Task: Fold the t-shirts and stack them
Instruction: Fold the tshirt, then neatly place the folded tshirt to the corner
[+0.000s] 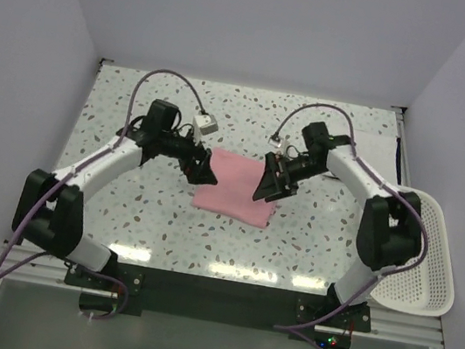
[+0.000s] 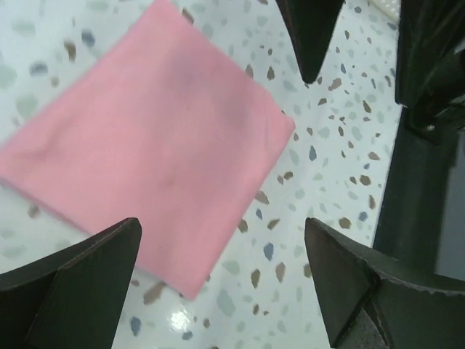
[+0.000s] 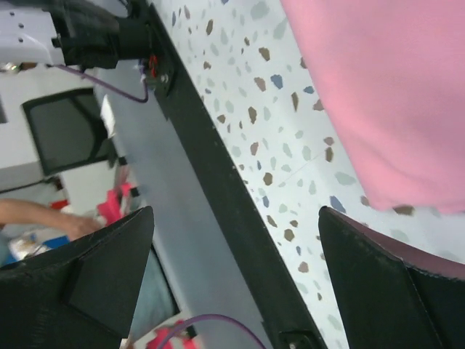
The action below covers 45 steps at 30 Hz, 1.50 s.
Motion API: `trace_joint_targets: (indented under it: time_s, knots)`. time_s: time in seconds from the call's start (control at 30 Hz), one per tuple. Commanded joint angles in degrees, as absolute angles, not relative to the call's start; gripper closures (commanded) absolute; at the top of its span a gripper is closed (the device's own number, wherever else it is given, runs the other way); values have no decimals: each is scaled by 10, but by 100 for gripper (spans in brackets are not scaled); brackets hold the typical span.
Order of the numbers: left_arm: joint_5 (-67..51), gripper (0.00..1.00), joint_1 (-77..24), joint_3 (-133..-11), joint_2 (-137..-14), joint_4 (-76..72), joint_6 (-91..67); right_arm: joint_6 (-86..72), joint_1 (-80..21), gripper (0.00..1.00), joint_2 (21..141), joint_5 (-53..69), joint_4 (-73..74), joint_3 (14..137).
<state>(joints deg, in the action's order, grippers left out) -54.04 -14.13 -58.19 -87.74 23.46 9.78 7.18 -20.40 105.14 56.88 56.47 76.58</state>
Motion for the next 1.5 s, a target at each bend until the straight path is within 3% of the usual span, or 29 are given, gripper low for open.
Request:
trace_joint_targets:
  time_s: [0.0, 0.2, 0.5, 0.67, 1.27, 1.33, 1.4, 1.47]
  knots:
    - [-347, 1, -260, -584, -804, 167, 204, 19, -158, 1, 965, 507, 516, 725]
    - [-177, 14, -448, -478, -777, -16, 387, -69, -95, 1, 908, 346, 465, 681]
    - [-134, 48, -601, -468, -911, -122, 470, -121, -83, 1, 892, 275, 454, 637]
    - [-141, 62, -615, -491, -977, -137, 482, -131, -81, 1, 914, 281, 459, 642]
    - [-173, 71, -562, -553, -1077, -123, 438, -177, -80, 1, 956, 317, 438, 643]
    - [-182, 75, -553, -561, -1079, -114, 436, -178, -80, 1, 958, 319, 434, 637]
    - [-194, 91, -551, -563, -1077, -105, 444, -182, -80, 1, 962, 332, 424, 632]
    - [-211, 100, -551, -561, -1061, -106, 447, -192, -80, 1, 968, 344, 414, 626]
